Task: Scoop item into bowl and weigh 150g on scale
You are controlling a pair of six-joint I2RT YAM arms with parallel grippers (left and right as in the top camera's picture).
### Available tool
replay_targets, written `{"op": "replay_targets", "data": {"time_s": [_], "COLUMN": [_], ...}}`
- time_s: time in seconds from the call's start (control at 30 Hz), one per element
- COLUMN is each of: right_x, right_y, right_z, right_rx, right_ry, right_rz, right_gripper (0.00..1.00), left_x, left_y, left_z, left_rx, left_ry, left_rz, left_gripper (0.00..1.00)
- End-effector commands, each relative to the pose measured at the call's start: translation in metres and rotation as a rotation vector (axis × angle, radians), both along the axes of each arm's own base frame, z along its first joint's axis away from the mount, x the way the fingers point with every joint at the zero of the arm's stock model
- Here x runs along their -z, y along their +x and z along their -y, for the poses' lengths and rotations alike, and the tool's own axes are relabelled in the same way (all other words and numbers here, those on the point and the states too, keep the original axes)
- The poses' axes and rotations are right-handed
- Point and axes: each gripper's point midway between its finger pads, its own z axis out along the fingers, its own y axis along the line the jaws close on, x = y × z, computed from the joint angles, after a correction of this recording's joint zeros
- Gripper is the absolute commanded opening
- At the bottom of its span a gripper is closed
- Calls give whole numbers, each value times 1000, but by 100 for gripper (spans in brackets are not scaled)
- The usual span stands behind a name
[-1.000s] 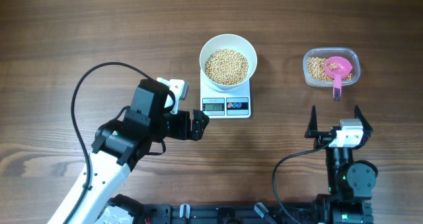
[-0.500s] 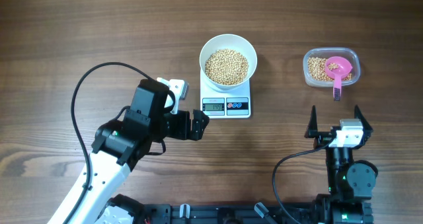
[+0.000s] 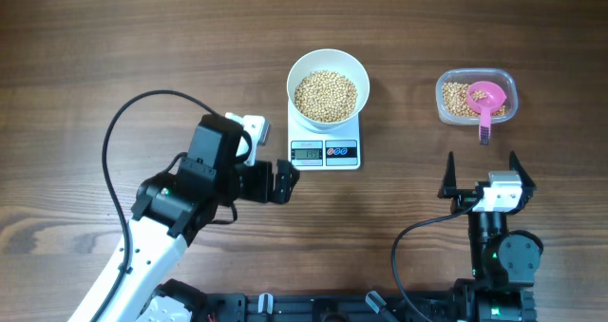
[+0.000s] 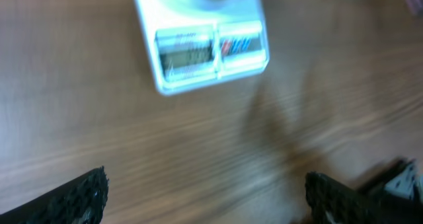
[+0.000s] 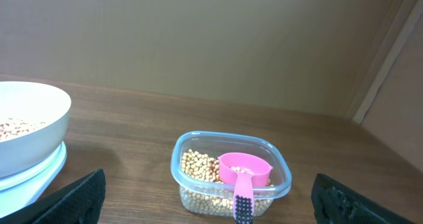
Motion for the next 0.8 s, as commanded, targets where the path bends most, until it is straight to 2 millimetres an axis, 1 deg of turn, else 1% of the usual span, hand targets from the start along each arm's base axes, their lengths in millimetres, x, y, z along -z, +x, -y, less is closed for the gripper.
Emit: {"op": "replay_targets", "data": {"time_s": [0.0, 0.17, 0.27, 0.33, 0.37, 0.43, 0.57, 0.67, 0.77], "right_x": [-2, -2, -2, -2, -2, -2, -2, -2, -2], "right_y": [-1, -1, -1, -1, -1, -1, -1, -1, -1], "right_z": [1, 1, 1, 1, 1, 1, 1, 1, 1], "right_rx": [10, 10, 10, 10, 10, 10, 9, 10, 10], "right_ry": [-18, -19, -18, -18, -18, -18, -18, -19, -19], "right_rz": [10, 10, 10, 10, 10, 10, 10, 10, 10], "right_gripper": [100, 100, 100, 100, 100, 100, 100, 100, 100], "left_x": [6, 8, 14, 7, 1, -18, -50, -59, -58], "left_y": [-13, -15, -35, -45, -46, -48, -58, -62, -58], "left_z": [-6, -7, -16, -20, -25, -40, -59, -70, -77], "left_rx": [15, 14, 16, 15, 3, -39, -105, -151, -199], "left_ry": [29, 34, 64, 60, 66, 71, 17, -13, -35], "left_rz": [-58, -70, -145, -135, -95, 42, 246, 327, 405], "left_gripper": [100, 100, 100, 100, 100, 100, 100, 100, 100]}}
